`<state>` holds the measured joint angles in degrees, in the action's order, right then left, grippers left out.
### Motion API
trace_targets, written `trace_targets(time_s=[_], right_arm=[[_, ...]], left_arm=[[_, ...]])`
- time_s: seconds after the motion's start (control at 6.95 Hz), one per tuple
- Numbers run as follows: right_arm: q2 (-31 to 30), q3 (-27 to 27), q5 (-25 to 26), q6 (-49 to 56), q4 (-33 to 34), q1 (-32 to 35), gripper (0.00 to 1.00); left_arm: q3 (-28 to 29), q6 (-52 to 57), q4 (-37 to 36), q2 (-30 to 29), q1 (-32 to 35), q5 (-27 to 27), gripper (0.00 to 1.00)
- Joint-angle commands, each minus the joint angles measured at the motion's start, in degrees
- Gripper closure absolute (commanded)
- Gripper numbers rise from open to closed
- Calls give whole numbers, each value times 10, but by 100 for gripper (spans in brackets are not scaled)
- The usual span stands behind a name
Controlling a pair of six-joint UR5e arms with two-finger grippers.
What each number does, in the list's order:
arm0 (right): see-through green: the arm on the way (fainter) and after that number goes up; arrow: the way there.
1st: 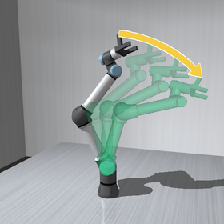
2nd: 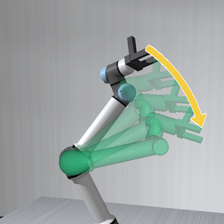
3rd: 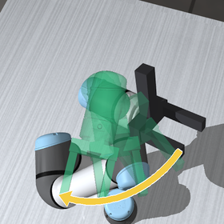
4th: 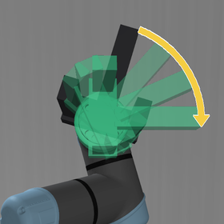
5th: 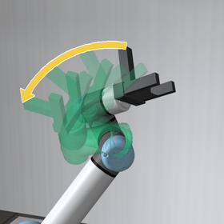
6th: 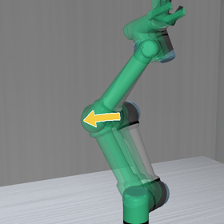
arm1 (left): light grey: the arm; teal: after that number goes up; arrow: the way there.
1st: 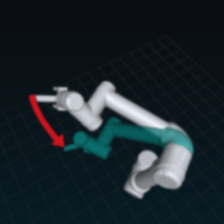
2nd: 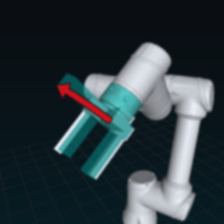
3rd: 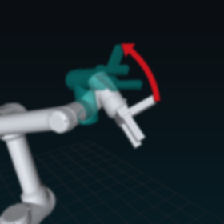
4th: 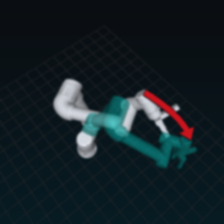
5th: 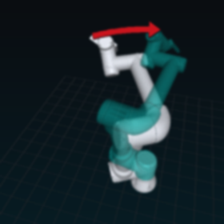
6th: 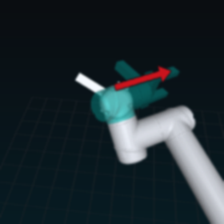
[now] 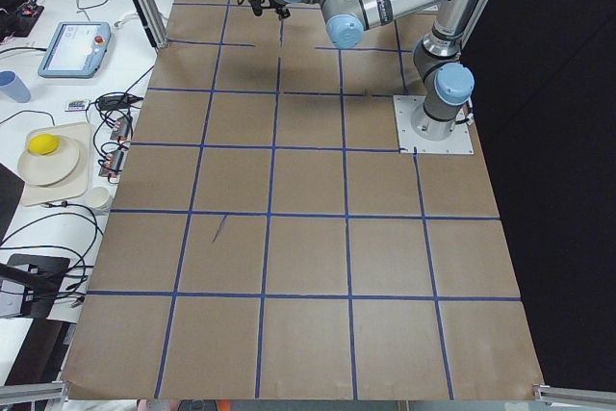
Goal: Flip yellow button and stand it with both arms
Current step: 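Carry the button with the right gripper farther along the table, cap up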
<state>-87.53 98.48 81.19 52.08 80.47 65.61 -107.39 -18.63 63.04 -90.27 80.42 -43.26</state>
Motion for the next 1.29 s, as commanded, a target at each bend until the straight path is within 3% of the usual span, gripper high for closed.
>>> trace_targets(time_s=[0.0, 0.14, 0.43, 0.58, 0.72, 0.86, 1.15], right_arm=[[2, 67, 89, 171, 180, -45, 73], [10, 90, 123, 232, 257, -57, 73], [45, 163, 151, 393, 508, -77, 73], [44, 197, 137, 441, 547, -101, 75], [47, 201, 80, 489, 542, -144, 76], [54, 202, 62, 515, 539, -165, 76], [64, 206, 51, 527, 527, -180, 78]], left_arm=[[24, 6, 23, 15, 31, -115, 2], [36, 44, 37, 11, 51, -176, 2], [60, 69, 96, 19, 103, -310, 1], [100, 92, 164, 12, 108, -393, 1], [142, 150, 223, 13, 104, -434, 1], [183, 221, 294, 13, 90, -437, 1], [201, 271, 304, -12, 73, -437, 0]])
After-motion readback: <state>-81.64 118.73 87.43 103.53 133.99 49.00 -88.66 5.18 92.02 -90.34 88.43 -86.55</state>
